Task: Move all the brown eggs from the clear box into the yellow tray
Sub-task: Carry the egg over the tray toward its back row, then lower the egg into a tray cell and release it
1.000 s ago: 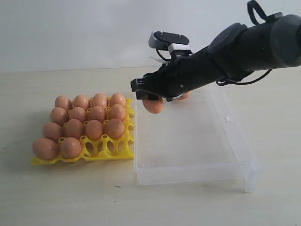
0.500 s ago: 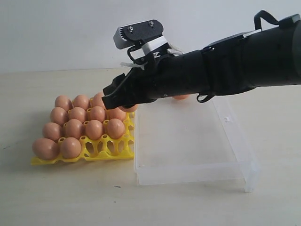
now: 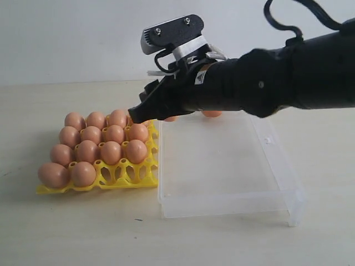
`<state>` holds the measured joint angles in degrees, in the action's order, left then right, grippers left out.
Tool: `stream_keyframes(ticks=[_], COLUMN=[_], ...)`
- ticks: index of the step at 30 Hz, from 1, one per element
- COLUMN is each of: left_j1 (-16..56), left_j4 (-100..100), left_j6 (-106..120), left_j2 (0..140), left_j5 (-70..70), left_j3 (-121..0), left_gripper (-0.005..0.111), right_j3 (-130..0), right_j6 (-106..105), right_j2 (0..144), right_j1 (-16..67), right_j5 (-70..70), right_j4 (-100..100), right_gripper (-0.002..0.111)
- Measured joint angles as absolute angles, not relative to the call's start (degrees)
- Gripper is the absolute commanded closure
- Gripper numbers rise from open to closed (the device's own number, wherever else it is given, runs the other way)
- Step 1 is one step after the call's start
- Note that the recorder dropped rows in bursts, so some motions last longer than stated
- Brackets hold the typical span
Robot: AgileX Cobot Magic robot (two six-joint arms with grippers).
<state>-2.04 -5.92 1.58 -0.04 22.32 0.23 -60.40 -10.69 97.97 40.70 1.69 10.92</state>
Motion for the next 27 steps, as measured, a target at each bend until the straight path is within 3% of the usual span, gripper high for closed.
stream_keyframes(ticks=[11, 27], left_j1=[-2.0, -2.0], left_j4=[-5.9, -5.9], left_j6=[1.6, 1.6], left_j2=[0.0, 0.0], left_j5=[22.3, 22.3], left_j3=[0.2, 0.2], left_gripper=[0.107, 0.107], right_j3=[-57.9, -54.4], right_j6=[3.2, 7.2], right_j2=[99.8, 109.4], right_j1=[44.1, 48.2], right_j5=[16.9, 38.4], right_j4=[-0.8, -5.7], right_gripper=[0.108, 0.108])
